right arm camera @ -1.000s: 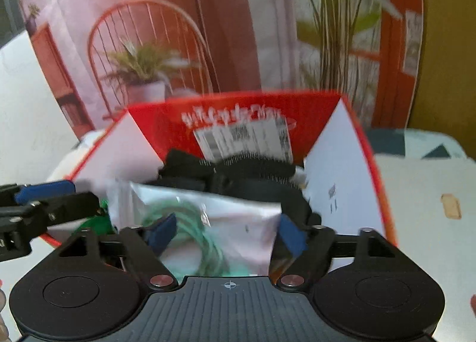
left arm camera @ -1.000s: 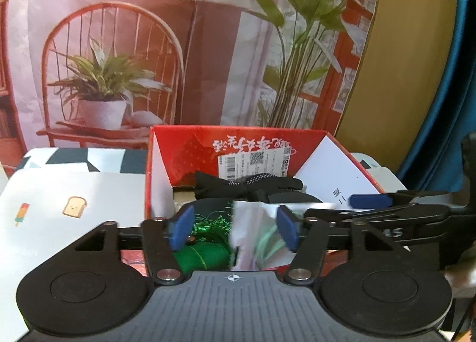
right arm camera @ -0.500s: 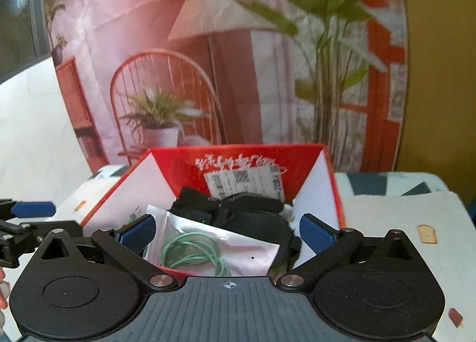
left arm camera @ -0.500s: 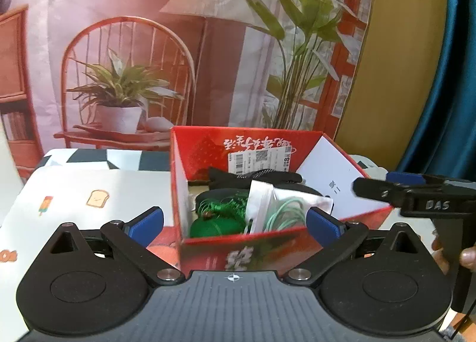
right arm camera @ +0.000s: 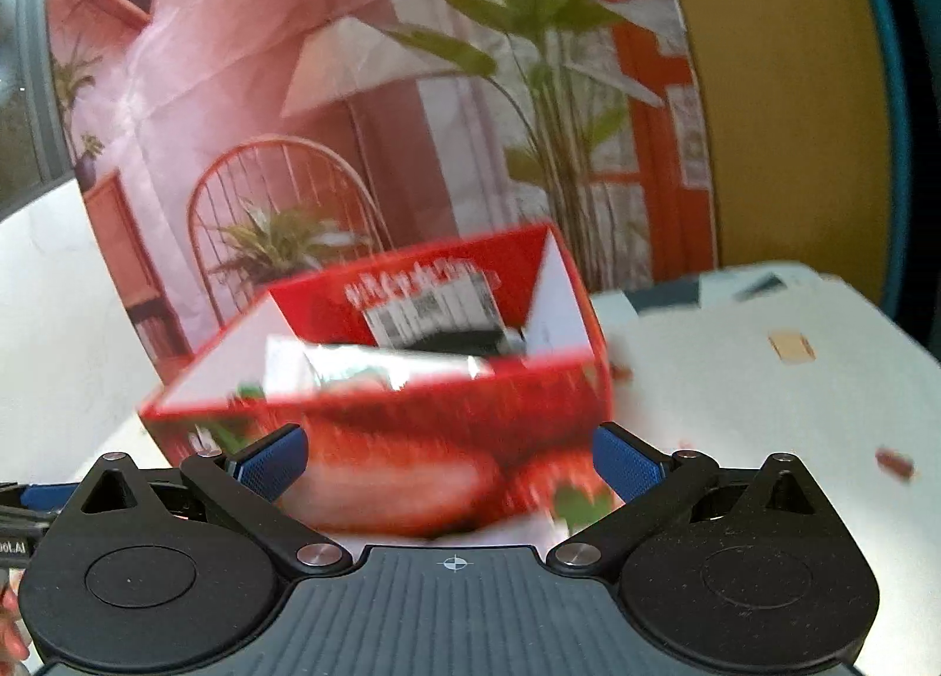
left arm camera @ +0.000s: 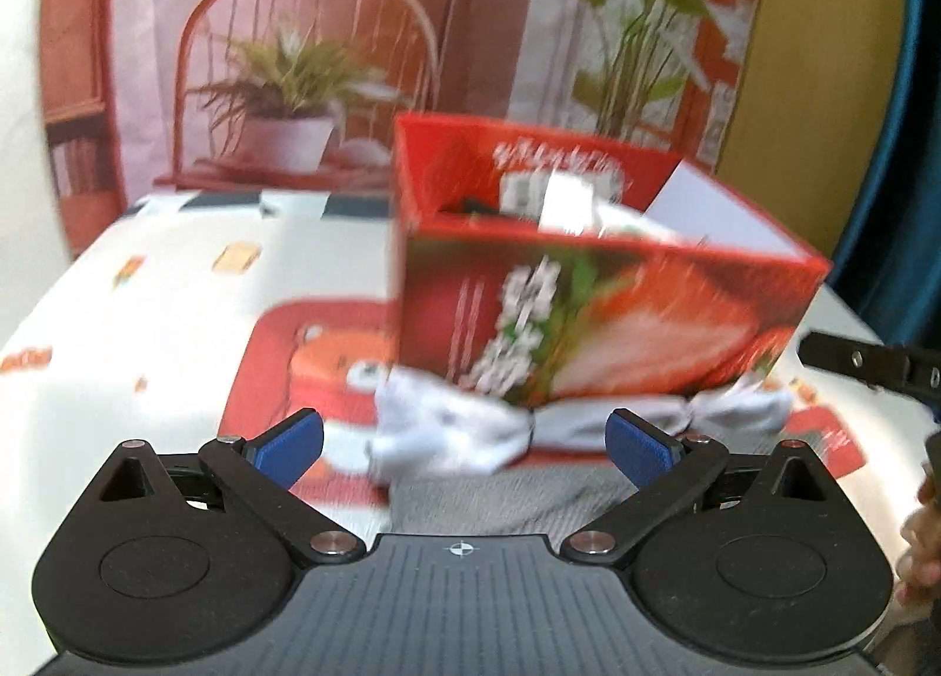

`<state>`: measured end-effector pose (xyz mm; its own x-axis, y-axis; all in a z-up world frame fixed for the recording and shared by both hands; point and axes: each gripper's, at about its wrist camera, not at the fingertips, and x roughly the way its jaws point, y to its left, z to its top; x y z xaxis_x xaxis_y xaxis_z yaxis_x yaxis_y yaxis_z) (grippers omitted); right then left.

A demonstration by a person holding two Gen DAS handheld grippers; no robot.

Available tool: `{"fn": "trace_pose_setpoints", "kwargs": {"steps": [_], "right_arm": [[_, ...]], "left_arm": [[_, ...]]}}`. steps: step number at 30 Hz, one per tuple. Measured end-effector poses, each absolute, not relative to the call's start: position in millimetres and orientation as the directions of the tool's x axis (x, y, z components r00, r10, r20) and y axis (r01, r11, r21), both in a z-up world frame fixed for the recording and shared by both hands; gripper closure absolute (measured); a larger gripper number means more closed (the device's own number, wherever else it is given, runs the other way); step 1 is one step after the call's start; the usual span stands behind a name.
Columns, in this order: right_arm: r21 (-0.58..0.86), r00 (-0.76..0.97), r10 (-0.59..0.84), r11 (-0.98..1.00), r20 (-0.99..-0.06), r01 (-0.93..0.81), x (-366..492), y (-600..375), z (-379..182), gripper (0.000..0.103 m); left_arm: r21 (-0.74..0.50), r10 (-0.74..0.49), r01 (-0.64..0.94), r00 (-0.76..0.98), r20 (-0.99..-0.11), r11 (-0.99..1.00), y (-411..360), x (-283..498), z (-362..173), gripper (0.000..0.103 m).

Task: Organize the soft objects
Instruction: 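Move both tools back to the grey knit cloth beside the box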

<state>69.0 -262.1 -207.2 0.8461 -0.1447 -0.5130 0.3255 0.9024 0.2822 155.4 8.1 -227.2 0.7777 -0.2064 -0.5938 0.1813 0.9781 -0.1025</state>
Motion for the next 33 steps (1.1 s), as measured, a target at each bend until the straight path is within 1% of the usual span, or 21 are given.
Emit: {"fn": "trace_pose_setpoints", "kwargs": {"steps": [3, 8, 10, 14, 18, 23, 27, 30, 33], "right_arm": [[0.257, 0.806, -0.172, 0.892, -0.567, 0.371, 61.1, -257.1, -233.1, 0.000], [0.255, 0.764, -0.179, 0.874, -0.620, 0.413, 52.5, -256.7, -262.0, 0.000], [0.234, 0.749, -0.194, 0.874, -0.634, 0.425, 51.2, -254.7, -269.1, 0.000], [0.228, 0.746, -0.186, 0.881, -0.639, 0.415, 52.7, -252.2, -273.1, 0.000], [0.220, 0.721, -0.174, 0.882, -0.670, 0.417, 58.3, -255.8, -276.8, 0.000], [0.238, 0.715, -0.173, 0.868, -0.678, 0.436, 57.9, -261.4, -279.4, 0.000], [0.207, 0.701, -0.186, 0.876, -0.689, 0.436, 61.2, -258.0, -279.6, 0.000], [0.192, 0.694, -0.193, 0.879, -0.693, 0.436, 62.8, -256.5, -279.8, 0.000], [0.181, 0.691, -0.198, 0.882, -0.695, 0.435, 63.7, -255.2, -280.3, 0.000]], "left_arm": [[-0.092, -0.191, 0.171, 0.756, -0.626, 0.981, 8.5, 155.3, -242.8, 0.000], [-0.085, -0.171, 0.152, 0.756, -0.632, 0.985, 12.0, 153.5, -253.6, 0.000], [-0.093, -0.173, 0.149, 0.752, -0.636, 0.985, 12.9, 153.1, -257.8, 0.000], [-0.099, -0.183, 0.156, 0.736, -0.652, 0.983, 8.5, 148.3, -269.6, 0.000], [-0.104, -0.186, 0.157, 0.730, -0.658, 0.982, 8.9, 148.3, -273.5, 0.000], [-0.139, -0.190, 0.130, 0.723, -0.664, 0.982, 17.1, 149.7, -276.3, 0.000], [-0.175, -0.196, 0.104, 0.718, -0.668, 0.979, 24.4, 152.2, -279.8, 0.001], [-0.172, -0.191, 0.101, 0.720, -0.667, 0.980, 24.6, 151.9, -279.8, 0.002], [-0.164, -0.197, 0.118, 0.724, -0.661, 0.979, 22.7, 151.2, -279.2, 0.010]]}}
